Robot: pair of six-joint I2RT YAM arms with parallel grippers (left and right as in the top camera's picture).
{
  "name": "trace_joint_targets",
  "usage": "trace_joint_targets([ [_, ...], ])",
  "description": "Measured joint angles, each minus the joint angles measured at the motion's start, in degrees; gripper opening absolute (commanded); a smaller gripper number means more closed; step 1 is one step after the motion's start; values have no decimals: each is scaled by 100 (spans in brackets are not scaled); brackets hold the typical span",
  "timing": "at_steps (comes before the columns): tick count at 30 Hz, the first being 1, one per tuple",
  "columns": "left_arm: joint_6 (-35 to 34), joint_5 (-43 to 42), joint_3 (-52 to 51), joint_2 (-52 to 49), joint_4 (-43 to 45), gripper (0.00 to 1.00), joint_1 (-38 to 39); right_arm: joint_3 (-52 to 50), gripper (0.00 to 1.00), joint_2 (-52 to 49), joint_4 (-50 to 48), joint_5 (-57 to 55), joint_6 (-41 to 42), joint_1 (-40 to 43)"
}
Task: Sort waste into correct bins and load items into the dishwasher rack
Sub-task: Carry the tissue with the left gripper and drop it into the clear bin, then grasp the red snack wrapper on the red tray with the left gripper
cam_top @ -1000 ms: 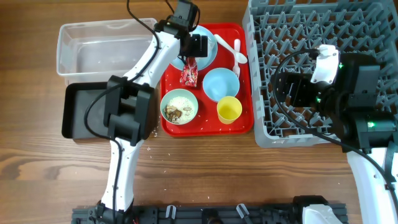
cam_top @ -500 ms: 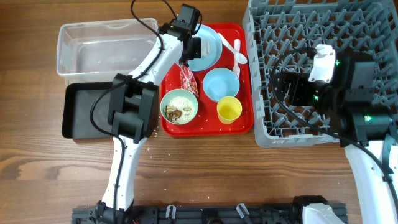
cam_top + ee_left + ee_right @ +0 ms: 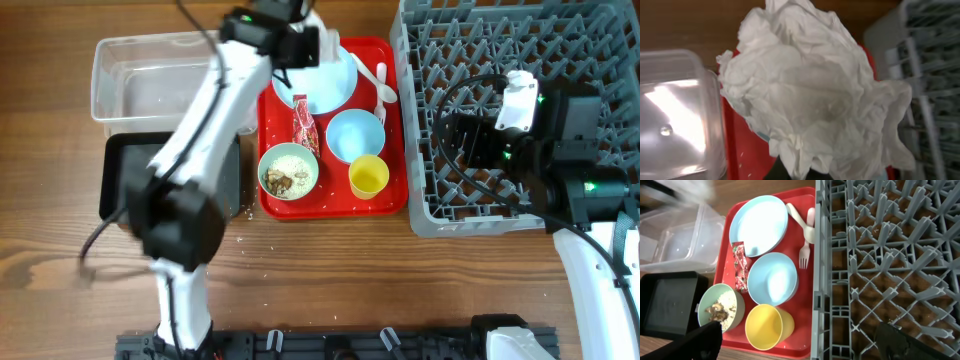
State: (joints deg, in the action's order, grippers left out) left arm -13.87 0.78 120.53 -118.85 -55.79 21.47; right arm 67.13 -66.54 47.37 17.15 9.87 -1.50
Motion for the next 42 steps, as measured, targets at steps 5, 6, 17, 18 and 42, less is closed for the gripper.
trace_joint_targets([
  [5,0,-20,131,754,-802,7,-813,0,100,0,0,0,20,0],
  [6,-2,-15,81,673,-855,8,-1091,0,100,0,0,0,22,0],
  [17,-42,9,-424,-715,-662,100,-2026,0,100,0,0,0,149,0],
  [18,-20,-17,-431,-723,-632,100,-2024,0,100,0,0,0,149,0],
  [42,1561,-1412,-348,-931,50,94,-323,0,100,0,20,0,170,0],
])
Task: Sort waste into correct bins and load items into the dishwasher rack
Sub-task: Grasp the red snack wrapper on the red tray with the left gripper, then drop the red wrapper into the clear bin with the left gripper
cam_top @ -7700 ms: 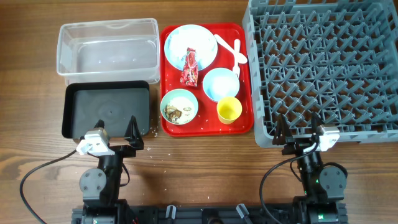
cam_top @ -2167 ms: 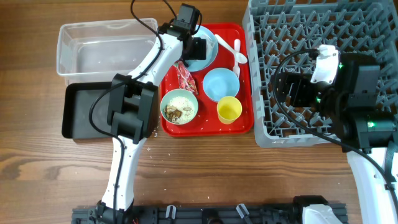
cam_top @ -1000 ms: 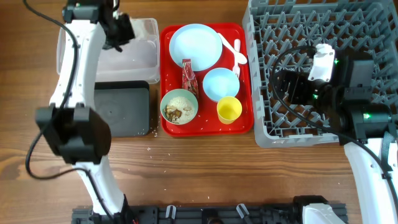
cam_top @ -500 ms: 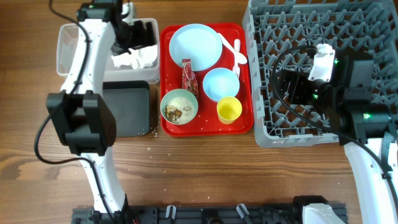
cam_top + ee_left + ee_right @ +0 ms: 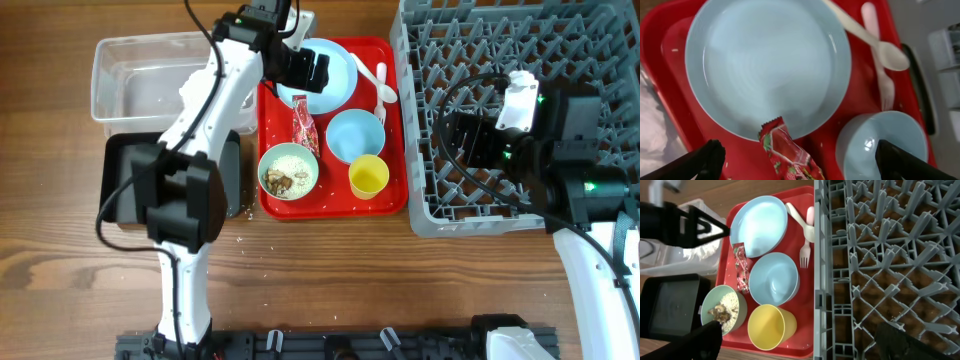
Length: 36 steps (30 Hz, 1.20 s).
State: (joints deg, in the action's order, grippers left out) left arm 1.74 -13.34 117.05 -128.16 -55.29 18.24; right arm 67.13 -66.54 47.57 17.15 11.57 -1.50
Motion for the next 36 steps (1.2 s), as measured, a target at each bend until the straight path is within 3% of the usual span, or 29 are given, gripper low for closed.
trace_joint_targets([
  [5,122,20,-57,-632,4,86,-9,0,100,0,0,0,0,0],
  [15,208,-24,-66,-785,-11,61,-9,0,100,0,2,0,17,0],
  [17,203,-74,-66,-879,-20,50,-9,0,100,0,2,0,17,0],
  [20,192,-151,-66,-992,-13,14,-9,0,100,0,4,0,17,0],
  [22,188,-164,-66,-994,7,4,-9,0,100,0,2,0,17,0],
  [31,-166,-188,-63,-994,-2,4,-9,0,100,0,2,0,17,0],
  [36,-662,-420,431,-859,-603,4,-144,0,100,0,2,0,17,0],
])
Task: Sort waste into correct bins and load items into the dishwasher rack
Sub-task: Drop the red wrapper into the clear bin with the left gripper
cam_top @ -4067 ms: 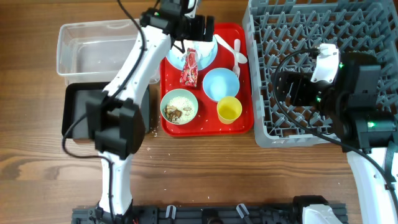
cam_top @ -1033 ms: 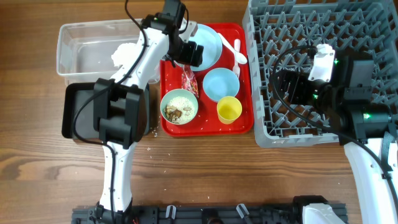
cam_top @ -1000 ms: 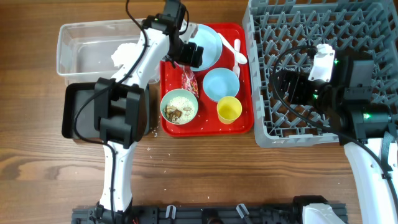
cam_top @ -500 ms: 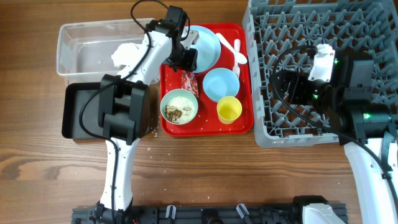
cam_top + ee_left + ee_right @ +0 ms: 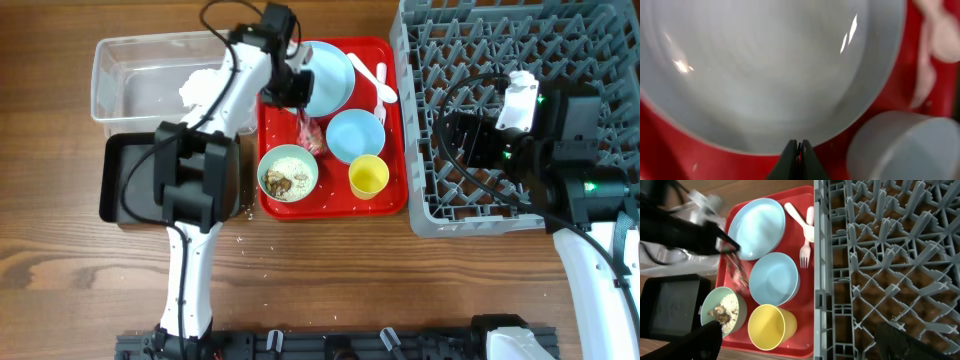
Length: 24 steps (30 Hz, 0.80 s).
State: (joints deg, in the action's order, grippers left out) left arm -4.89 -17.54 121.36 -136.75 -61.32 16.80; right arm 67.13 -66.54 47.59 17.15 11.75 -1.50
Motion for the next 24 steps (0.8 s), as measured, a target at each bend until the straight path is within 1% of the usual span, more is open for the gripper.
trace_joint_targets([
  [4,-341,-116,503,717,-83,4,-385,0,100,0,-7,0,2,0],
  [7,-509,-74,726,1373,-15,4,-911,0,100,0,-7,0,0,0],
  [9,-756,297,802,1602,-13,4,-1386,0,100,-7,-7,0,2,0],
  [10,-850,466,798,1587,-15,6,-1567,0,100,-11,-7,0,2,0],
  [11,-925,584,785,1528,-11,12,-1720,0,100,-22,-7,0,2,0],
  [13,-1005,754,743,1340,-7,29,-1965,0,100,-44,-7,0,7,0],
  [14,-1060,835,726,1193,4,45,-2083,0,100,-55,-7,0,20,0],
  [16,-1139,944,660,870,7,69,-2240,0,100,-74,-7,0,22,0],
  [17,-1165,977,638,748,11,76,-2262,0,100,-74,-7,0,22,0],
  [19,-1178,1008,612,586,85,81,-2264,0,100,-74,-7,0,22,0],
  [20,-1220,1023,608,511,131,82,-2251,0,100,-74,-9,0,22,0],
  [24,-1220,964,608,498,138,81,-2240,0,100,-74,-9,0,22,0],
])
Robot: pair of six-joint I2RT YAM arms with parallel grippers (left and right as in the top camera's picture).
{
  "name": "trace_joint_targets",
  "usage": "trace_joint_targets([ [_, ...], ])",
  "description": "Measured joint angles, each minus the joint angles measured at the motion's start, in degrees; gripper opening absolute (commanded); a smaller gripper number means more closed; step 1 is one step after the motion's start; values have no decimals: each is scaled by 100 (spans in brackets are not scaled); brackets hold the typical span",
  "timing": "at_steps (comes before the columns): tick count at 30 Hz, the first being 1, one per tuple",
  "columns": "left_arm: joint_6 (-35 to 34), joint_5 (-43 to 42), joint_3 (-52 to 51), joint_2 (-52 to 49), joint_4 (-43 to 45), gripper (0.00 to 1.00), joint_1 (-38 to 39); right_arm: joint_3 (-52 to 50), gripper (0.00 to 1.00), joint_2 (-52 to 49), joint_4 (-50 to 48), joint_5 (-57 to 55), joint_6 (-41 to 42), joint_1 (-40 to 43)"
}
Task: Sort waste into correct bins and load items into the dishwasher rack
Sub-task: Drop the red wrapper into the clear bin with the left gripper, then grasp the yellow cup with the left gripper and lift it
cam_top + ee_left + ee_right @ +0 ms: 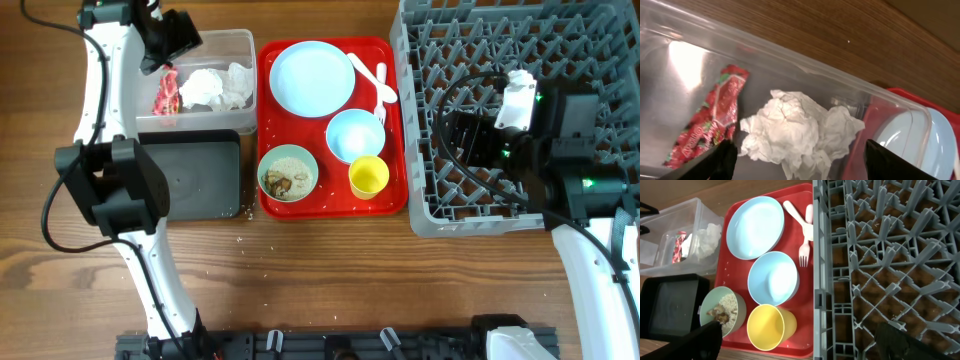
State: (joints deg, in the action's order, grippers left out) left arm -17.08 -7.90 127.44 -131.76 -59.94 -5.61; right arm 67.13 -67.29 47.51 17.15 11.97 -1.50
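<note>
A red snack wrapper (pixel 165 93) and a crumpled white tissue (pixel 210 88) lie side by side in the clear plastic bin (pixel 246 40). My left gripper (pixel 165 35) hangs over the bin's far left corner, open and holding nothing; its wrist view shows the wrapper (pixel 707 120) and the tissue (pixel 790 132) below the left gripper (pixel 800 165). The red tray (pixel 395 130) holds a blue plate (pixel 312 78), a blue bowl (pixel 355 135), a yellow cup (pixel 368 177), a green bowl of food scraps (pixel 288 173) and plastic cutlery (pixel 380 85). My right gripper (pixel 800 340) is open over the grey dishwasher rack (pixel 500 60).
A black bin (pixel 195 175) stands in front of the clear one, left of the tray. A few crumbs lie on the wooden table near the tray's front left corner. The rack fills the right side.
My left gripper was shut on the red wrapper at the tray, beside the plate. It is now open over the clear bin, and the wrapper lies inside next to the tissue.
My left gripper first held the crumpled tissue above the tray's far edge. Then the tissue lay in the clear bin and the gripper was open over the plate and wrapper. It shut on the wrapper, which now lies in the bin. The right arm stayed over the rack.
</note>
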Motion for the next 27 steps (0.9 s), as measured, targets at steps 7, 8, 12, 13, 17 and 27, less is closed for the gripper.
trace_joint_targets([
  [7,350,-540,2,776,-1233,78,514,0,100,0,-37,0,2,0],
  [8,391,-570,2,905,-1397,78,708,0,100,0,-39,0,2,0],
  [12,590,-638,-44,1091,-1803,78,1864,0,100,0,-39,0,2,0],
  [13,610,-643,-111,1067,-1751,77,2094,0,100,-2,-37,0,13,0],
  [17,651,-636,-691,990,-1434,75,2806,0,100,-2,-22,0,66,0],
  [27,997,-702,-1349,874,-1187,72,3917,0,100,-2,35,0,85,0],
])
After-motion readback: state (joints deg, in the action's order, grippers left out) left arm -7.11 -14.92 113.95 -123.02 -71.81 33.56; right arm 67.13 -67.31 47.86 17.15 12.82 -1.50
